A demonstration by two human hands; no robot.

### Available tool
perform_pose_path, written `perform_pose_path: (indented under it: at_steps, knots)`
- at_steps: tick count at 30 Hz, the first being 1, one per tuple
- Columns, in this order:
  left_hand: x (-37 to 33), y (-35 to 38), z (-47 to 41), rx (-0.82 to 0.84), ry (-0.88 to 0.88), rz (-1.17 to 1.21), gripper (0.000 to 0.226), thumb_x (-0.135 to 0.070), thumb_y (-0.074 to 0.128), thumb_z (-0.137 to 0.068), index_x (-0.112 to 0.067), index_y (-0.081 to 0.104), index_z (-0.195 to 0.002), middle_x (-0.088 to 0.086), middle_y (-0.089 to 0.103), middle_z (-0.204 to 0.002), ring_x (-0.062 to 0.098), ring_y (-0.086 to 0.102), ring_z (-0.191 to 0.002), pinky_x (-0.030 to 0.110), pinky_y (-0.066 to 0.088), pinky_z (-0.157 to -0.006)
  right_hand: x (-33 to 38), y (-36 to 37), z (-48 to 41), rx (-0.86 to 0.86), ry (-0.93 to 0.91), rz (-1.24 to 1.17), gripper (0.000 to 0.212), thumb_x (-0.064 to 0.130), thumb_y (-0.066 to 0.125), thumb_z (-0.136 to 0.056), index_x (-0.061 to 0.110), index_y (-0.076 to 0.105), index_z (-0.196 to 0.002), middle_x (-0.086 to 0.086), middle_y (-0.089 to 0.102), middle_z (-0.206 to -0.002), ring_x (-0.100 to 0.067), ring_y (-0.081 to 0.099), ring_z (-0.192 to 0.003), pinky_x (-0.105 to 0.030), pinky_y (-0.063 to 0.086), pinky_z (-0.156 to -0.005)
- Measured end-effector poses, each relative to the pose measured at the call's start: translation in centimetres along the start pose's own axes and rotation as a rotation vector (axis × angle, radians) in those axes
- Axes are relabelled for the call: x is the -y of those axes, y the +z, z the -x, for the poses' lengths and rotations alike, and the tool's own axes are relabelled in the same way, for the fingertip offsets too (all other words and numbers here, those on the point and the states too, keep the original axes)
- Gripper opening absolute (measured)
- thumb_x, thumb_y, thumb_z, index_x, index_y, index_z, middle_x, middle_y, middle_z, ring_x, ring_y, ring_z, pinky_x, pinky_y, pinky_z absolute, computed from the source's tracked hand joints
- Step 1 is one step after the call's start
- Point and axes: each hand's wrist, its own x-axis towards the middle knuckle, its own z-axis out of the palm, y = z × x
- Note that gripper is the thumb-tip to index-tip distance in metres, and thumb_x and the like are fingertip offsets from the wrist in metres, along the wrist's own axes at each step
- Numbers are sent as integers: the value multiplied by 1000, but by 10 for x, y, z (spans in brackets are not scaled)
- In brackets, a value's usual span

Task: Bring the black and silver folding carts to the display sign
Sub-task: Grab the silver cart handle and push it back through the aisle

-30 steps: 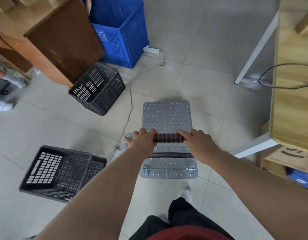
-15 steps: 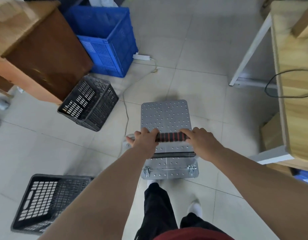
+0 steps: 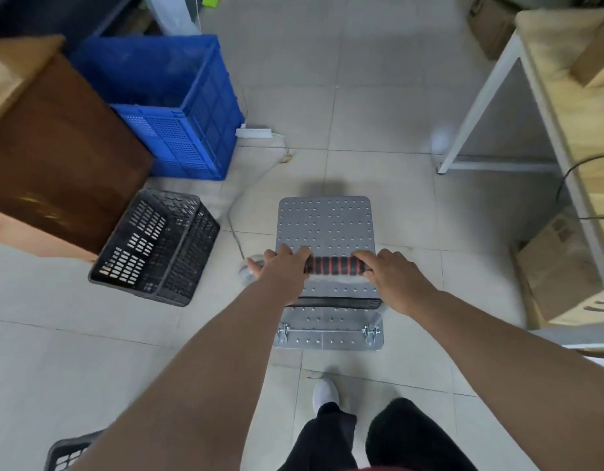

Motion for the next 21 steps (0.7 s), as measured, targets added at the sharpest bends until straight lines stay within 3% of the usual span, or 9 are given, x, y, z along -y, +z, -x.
perform_pose_path:
  at_steps: [9,14,21]
  knots:
    - [22,-51,-77,10,7,-85,31,-26,53,-93,-32,38,-119,7,42,-111,31,42,-109,67,28,-99,1,-12,-85,-25,53,-26,38,25,40,-99,32,35,-136,-11,55,-101,-29,52,-90,-41,48,-76]
    - [25,-86,-122,30,-24,-160,33,-25,55,-91,-32,36,-117,5,41,-110,28,42,-106,58,39,-88,-6,-23,-135,-71,51,-5,39,28,38,-99,34,33,-137,-9,55,-100,-28,53,-89,-41,45,-73]
    - [21,-125,-189,2,-40,-153,32,-32,53,-92,-33,38,-120,6,44,-116,29,43,-111,59,35,-96,-33,-48,-205,-52,18,-42,38,30,38,-99,37,29,-135,-7,56,-99,-26,52,-89,-40,41,-72]
